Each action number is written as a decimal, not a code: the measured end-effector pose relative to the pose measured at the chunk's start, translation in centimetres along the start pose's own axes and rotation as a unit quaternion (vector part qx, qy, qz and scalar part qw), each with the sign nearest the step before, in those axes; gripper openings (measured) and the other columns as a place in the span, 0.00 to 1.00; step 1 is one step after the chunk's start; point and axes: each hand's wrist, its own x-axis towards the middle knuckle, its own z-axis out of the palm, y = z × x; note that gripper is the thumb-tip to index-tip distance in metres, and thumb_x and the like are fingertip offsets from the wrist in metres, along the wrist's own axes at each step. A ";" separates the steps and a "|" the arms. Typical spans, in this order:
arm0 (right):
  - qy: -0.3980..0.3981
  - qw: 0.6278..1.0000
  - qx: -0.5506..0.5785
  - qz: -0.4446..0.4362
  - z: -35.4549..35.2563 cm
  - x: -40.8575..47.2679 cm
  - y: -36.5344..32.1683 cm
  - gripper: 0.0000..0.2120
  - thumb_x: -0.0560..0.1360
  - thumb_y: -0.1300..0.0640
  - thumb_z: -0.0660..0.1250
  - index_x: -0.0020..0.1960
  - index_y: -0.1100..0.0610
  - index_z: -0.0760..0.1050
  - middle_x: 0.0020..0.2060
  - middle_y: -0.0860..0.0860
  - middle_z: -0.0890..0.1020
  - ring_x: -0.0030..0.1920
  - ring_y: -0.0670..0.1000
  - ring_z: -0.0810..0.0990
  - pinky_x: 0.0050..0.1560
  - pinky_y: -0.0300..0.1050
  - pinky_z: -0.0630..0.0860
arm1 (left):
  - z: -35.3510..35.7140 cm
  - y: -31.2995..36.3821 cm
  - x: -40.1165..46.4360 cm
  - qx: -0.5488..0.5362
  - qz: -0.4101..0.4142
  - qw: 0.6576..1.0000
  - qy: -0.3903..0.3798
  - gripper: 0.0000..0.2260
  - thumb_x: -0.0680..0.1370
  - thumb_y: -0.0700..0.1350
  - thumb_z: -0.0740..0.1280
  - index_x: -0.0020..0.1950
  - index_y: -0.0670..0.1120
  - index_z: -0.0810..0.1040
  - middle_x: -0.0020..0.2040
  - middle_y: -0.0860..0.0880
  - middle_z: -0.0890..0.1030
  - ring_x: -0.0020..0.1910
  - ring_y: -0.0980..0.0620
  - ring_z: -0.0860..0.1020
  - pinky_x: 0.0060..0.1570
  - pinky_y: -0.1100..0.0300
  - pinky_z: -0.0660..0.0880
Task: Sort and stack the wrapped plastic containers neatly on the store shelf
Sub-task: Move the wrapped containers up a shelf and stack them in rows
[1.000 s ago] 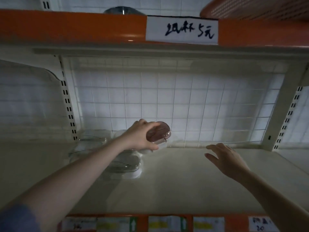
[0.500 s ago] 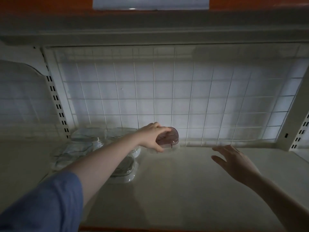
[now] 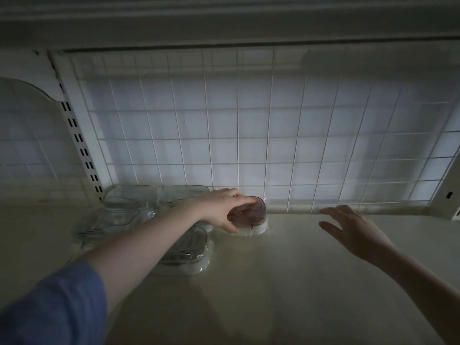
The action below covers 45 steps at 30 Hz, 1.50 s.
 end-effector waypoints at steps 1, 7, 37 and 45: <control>0.000 1.000 0.002 -0.002 0.2 0.1 -0.1 0.18 0.76 0.46 0.63 0.64 0.51 0.73 0.58 0.52 0.77 0.59 0.55 0.75 0.55 0.47 0.70 | 0.1 0.1 0.3 0.010 -0.005 1.000 -0.006 0.40 0.69 0.58 0.73 0.76 0.60 0.55 0.69 0.53 0.63 0.64 0.51 0.67 0.58 0.57 0.68; -0.014 1.000 -0.004 0.016 1.1 0.4 -0.3 0.19 0.77 0.45 0.61 0.66 0.49 0.71 0.61 0.50 0.74 0.62 0.54 0.74 0.55 0.45 0.68 | 0.7 0.9 1.5 0.058 -0.018 0.997 -0.040 0.41 0.71 0.61 0.70 0.77 0.58 0.50 0.68 0.50 0.65 0.62 0.46 0.72 0.49 0.55 0.68; 0.020 1.000 -0.008 0.008 1.7 -8.7 -4.0 0.19 0.79 0.45 0.58 0.66 0.52 0.71 0.60 0.54 0.76 0.60 0.56 0.73 0.59 0.48 0.65 | 3.6 10.4 -12.3 0.052 -0.182 0.964 0.188 0.26 0.78 0.59 0.61 0.72 0.47 0.66 0.68 0.46 0.69 0.66 0.47 0.68 0.64 0.54 0.68; 0.038 0.999 0.012 -0.011 1.5 -13.2 -8.0 0.20 0.79 0.46 0.58 0.67 0.54 0.70 0.62 0.55 0.74 0.62 0.56 0.72 0.61 0.48 0.66 | 3.7 11.5 -19.2 0.019 -0.216 0.950 0.224 0.24 0.79 0.59 0.60 0.71 0.49 0.66 0.67 0.50 0.69 0.66 0.50 0.68 0.59 0.59 0.68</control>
